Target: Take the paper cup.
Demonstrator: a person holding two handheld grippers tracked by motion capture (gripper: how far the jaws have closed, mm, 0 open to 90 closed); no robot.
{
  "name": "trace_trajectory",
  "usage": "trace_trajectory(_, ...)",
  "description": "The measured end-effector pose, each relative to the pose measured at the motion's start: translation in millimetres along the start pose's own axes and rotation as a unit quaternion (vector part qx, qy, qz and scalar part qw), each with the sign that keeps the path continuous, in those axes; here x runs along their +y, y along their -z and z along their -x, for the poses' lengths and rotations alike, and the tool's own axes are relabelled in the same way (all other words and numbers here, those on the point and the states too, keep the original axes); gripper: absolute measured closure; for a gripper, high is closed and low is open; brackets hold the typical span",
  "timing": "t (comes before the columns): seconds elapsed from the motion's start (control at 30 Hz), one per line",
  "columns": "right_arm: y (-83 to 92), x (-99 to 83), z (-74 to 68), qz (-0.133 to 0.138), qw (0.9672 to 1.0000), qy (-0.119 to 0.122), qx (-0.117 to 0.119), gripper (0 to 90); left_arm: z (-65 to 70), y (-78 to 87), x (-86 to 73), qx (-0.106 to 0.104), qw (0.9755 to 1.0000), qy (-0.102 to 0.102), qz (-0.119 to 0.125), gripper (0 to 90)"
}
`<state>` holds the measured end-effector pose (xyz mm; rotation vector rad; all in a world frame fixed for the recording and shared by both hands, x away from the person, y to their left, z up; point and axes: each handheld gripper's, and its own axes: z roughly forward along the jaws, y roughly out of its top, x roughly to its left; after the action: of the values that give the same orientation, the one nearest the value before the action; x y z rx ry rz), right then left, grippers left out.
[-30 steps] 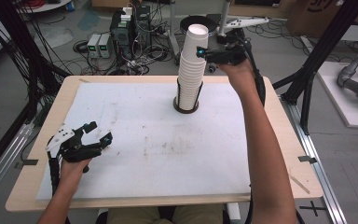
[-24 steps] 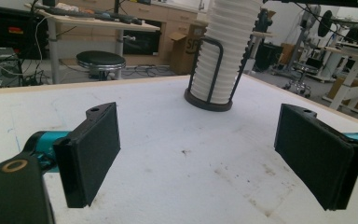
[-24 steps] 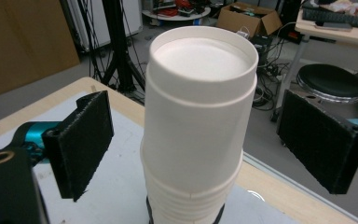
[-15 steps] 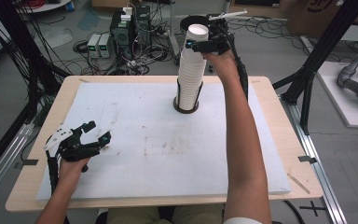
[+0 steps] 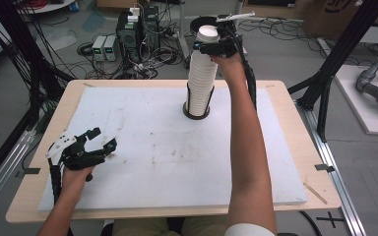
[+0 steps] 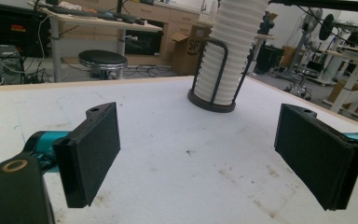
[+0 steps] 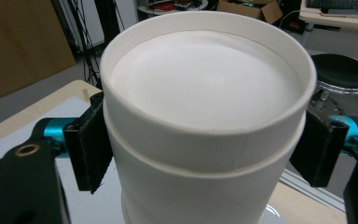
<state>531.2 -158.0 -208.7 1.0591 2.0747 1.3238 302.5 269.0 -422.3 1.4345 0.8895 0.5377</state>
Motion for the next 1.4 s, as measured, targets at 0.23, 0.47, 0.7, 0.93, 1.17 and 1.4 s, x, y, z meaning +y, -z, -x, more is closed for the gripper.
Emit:
trace_trajectory(0.23,7.4,8.5,-0.3,0.016,0.9999,-0.002,-0.002,20.2,-0.6,-0.2,-0.2,0.001,1.0,0.001,-0.001,14.2)
trace_trajectory(0.47,30.7,36.2,-6.8,0.051,0.9986,0.012,-0.004,20.2,-0.5,-0.6,-0.5,-0.003,1.0,0.004,-0.001,14.2)
trace_trajectory(0.7,61.4,53.6,-8.1,0.077,0.9968,0.021,-0.006,20.2,-0.6,-0.5,-0.7,-0.006,1.0,0.005,-0.001,14.1)
trace_trajectory(0.93,98.6,51.1,-2.0,0.095,0.9952,0.023,0.004,20.2,-0.5,-1.7,-1.5,-0.014,0.9999,0.007,-0.006,14.2)
trace_trajectory(1.17,137.1,31.1,-2.2,0.095,0.9944,0.041,0.023,20.2,-0.3,-2.7,-2.6,-0.016,0.9998,0.006,-0.012,14.2)
trace_trajectory(1.4,157.5,-11.1,-7.3,0.071,0.9953,0.049,0.043,20.2,2.0,-4.0,-3.3,-0.024,0.9996,0.005,-0.015,14.2)
